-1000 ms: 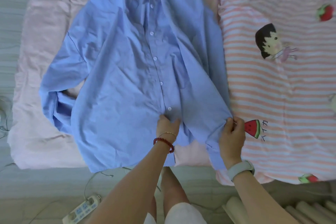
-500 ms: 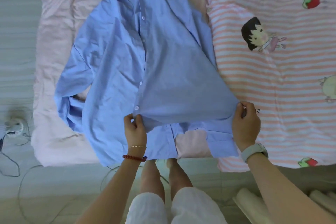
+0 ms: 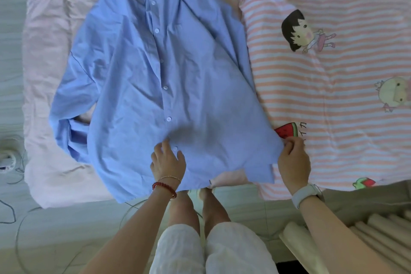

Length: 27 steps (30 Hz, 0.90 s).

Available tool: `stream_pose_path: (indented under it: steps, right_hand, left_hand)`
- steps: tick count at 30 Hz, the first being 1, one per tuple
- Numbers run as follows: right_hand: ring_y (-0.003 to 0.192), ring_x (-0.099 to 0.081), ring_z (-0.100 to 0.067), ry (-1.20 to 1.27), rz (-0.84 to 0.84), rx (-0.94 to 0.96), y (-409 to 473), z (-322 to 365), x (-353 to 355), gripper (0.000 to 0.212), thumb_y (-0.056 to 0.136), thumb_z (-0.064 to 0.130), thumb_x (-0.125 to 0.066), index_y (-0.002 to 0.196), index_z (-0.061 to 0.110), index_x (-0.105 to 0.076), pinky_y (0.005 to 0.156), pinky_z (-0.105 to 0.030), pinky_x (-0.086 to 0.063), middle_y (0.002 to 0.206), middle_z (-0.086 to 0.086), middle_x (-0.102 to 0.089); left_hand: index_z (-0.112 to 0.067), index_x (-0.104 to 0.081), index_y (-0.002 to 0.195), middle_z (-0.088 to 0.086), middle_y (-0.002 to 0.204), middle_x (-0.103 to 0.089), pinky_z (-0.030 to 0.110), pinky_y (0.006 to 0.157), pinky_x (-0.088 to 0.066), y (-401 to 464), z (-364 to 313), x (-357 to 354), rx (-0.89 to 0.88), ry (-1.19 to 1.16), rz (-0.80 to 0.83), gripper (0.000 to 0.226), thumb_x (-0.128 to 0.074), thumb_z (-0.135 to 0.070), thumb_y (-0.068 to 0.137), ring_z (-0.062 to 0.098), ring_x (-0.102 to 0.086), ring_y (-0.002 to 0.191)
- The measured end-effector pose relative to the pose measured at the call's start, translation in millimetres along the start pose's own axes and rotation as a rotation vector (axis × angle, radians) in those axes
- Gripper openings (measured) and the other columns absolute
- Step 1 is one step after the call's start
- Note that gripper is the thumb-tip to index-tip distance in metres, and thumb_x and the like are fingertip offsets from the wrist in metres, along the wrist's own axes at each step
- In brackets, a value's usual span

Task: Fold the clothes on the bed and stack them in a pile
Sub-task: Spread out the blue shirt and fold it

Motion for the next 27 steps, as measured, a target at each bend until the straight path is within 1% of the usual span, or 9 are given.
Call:
stream_pose_path:
  steps: [2, 5, 8, 10, 13, 15, 18, 23, 27]
  right_hand:
    - [0.075, -0.053, -0.029, -0.055, 0.11, -0.044, -7, -3, -6, 0.019, 0.095, 0.018, -0.044, 0.107, 0.01, -0.056, 0.062, -0.032, -0.037, 0.091, -0.014, -0.064]
    - [0.089, -0.057, -0.029, -0.115, 0.226, -0.069, -16, 0, -16, 0.022, 0.09, 0.029, -0.054, 0.107, 0.014, -0.058, 0.074, -0.036, -0.047, 0.095, -0.006, -0.065]
    - [0.09, -0.056, -0.032, -0.228, 0.252, -0.051, -22, 2, -23, 0.022, 0.09, 0.029, -0.053, 0.104, 0.013, -0.059, 0.079, -0.036, -0.044, 0.094, -0.008, -0.063]
    - [0.089, -0.054, -0.033, -0.241, 0.21, -0.076, -23, 2, -24, 0.02, 0.093, 0.023, -0.049, 0.099, 0.007, -0.06, 0.076, -0.035, -0.039, 0.092, -0.013, -0.062]
    - [0.076, -0.052, -0.028, 0.049, 0.118, -0.112, -20, 3, -12, 0.016, 0.094, 0.015, -0.05, 0.099, 0.005, -0.06, 0.069, -0.033, -0.039, 0.081, -0.008, -0.061]
    - [0.068, -0.052, -0.021, 0.252, 0.061, -0.113, -15, 5, 5, 0.01, 0.095, 0.014, -0.05, 0.094, 0.009, -0.059, 0.064, -0.031, -0.039, 0.074, 0.002, -0.057]
    - [0.064, -0.048, -0.015, 0.268, -0.036, -0.075, 1, 6, 36, 0.013, 0.093, 0.018, -0.054, 0.08, 0.016, -0.054, 0.062, -0.028, -0.035, 0.069, 0.006, -0.053]
    - [0.064, -0.048, -0.008, 0.082, -0.069, 0.06, 44, 3, 99, 0.012, 0.089, 0.029, -0.059, 0.079, 0.022, -0.059, 0.062, -0.027, -0.033, 0.078, 0.007, -0.051]
    - [0.065, -0.053, -0.03, -0.278, 0.03, 0.243, 97, -5, 145, 0.022, 0.091, 0.031, -0.056, 0.093, 0.011, -0.064, 0.057, -0.029, -0.034, 0.093, -0.003, -0.051]
  left_hand:
    - [-0.014, -0.033, 0.141, 0.011, 0.141, -0.034, 0.046, 0.097, -0.035, 3, -15, 3, -0.162, 0.09, 0.014, 0.054, -0.05, -0.025, 0.091, 0.032, -0.036, 0.126]
    - [-0.018, -0.03, 0.143, 0.008, 0.147, -0.03, 0.044, 0.103, -0.031, 11, -36, 3, -0.277, 0.159, 0.058, 0.055, -0.048, -0.029, 0.092, 0.029, -0.032, 0.131]
    - [-0.019, -0.029, 0.143, 0.007, 0.149, -0.027, 0.044, 0.105, -0.029, 19, -59, 2, -0.385, 0.17, 0.109, 0.054, -0.047, -0.03, 0.093, 0.027, -0.028, 0.134]
    - [-0.019, -0.029, 0.143, 0.007, 0.149, -0.027, 0.044, 0.105, -0.03, 23, -74, 2, -0.468, 0.18, 0.139, 0.053, -0.047, -0.029, 0.094, 0.027, -0.027, 0.135]
    - [-0.018, -0.034, 0.141, 0.008, 0.147, -0.03, 0.045, 0.104, -0.033, 25, -100, 5, -0.571, 0.133, 0.166, 0.052, -0.049, -0.027, 0.093, 0.028, -0.03, 0.133]
    - [-0.018, -0.036, 0.14, 0.009, 0.146, -0.031, 0.045, 0.103, -0.035, 25, -121, 8, -0.655, 0.128, 0.187, 0.051, -0.051, -0.026, 0.092, 0.029, -0.031, 0.132]
    - [-0.018, -0.037, 0.139, 0.007, 0.147, -0.031, 0.043, 0.1, -0.039, 23, -159, 9, -0.773, 0.162, 0.215, 0.05, -0.051, -0.027, 0.092, 0.028, -0.031, 0.132]
    - [-0.019, -0.038, 0.14, 0.007, 0.147, -0.031, 0.043, 0.102, -0.037, 15, -232, 2, -0.94, 0.234, 0.267, 0.047, -0.048, -0.026, 0.094, 0.026, -0.027, 0.134]
    - [-0.025, -0.03, 0.144, 0.003, 0.151, -0.024, 0.044, 0.105, -0.032, 12, -289, -11, -1.069, 0.409, 0.24, 0.052, -0.046, -0.029, 0.095, 0.025, -0.019, 0.138]
Point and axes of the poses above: each hand's wrist, its own y-axis towards the middle knuckle, its own x-axis out of the back of the hand, z = x × y, the point moved 3 cm from there along y, towards the middle knuckle
